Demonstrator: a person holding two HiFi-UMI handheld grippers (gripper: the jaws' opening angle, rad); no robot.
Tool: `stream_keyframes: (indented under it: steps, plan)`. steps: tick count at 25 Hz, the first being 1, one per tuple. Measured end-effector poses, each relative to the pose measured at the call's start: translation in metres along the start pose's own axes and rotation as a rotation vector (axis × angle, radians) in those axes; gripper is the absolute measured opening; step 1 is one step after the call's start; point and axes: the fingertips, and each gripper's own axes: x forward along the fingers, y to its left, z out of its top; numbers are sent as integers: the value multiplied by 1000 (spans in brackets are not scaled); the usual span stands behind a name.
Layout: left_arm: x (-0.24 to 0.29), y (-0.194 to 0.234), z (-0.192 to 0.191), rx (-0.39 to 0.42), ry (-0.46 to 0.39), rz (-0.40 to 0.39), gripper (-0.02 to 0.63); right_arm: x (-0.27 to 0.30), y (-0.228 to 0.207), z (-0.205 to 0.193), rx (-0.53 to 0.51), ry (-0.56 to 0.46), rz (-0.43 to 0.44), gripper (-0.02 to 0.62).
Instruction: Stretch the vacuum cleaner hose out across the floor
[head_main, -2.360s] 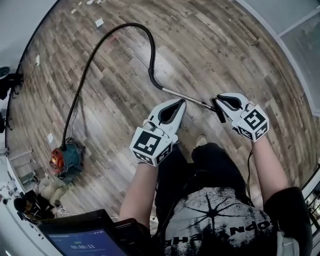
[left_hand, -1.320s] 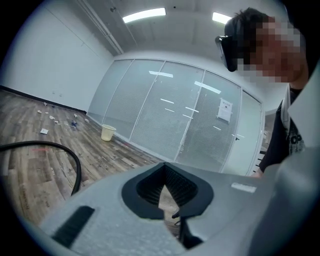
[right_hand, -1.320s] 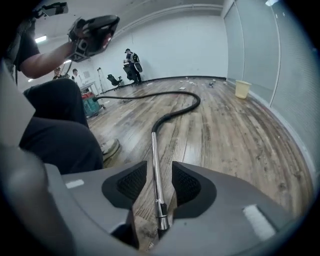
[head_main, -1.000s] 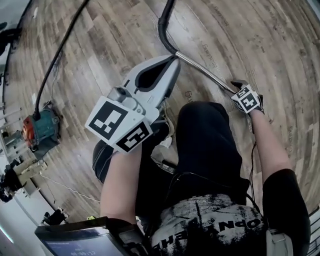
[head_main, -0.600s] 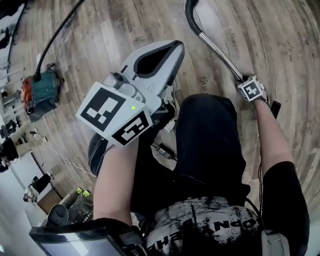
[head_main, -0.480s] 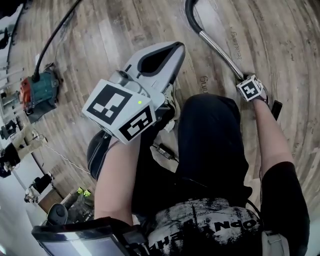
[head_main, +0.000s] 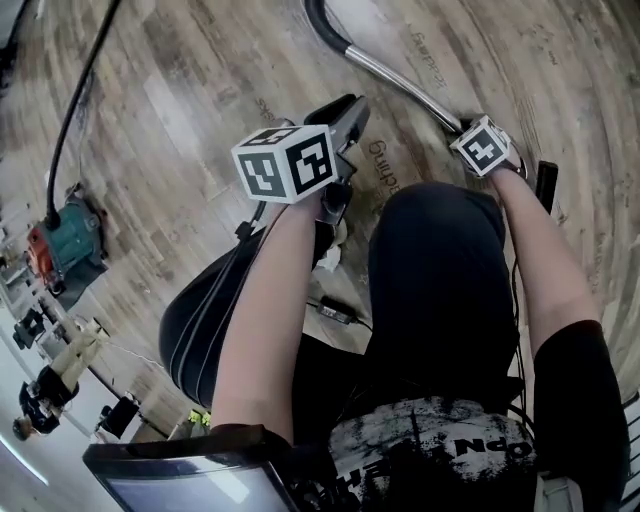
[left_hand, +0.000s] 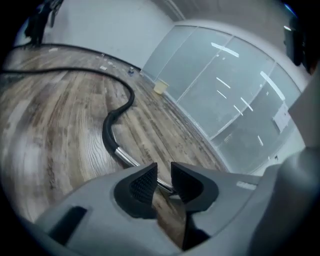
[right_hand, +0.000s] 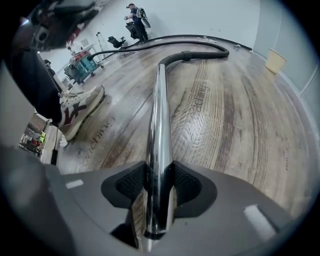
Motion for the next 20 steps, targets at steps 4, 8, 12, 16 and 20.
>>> stream_keyframes:
  steps: [4, 8, 12, 16, 20]
  plan:
    - [51, 20, -50, -260, 36, -45, 165, -37, -3, 12, -28, -28, -38, 176]
    - [117, 9, -77, -442, 43, -117, 241, -72, 5, 27, -23, -38, -2, 176]
    - [165, -16, -64, -603, -33, -208, 316, -98, 8, 42, -43, -45, 5, 176]
    - [185, -18, -51, -685, -87, -209, 296, -117, 6, 39, -77, -45, -40, 178]
    - [195, -22, -47, -729, -106, -272, 211, -127, -2, 32, -118, -38, -93, 178]
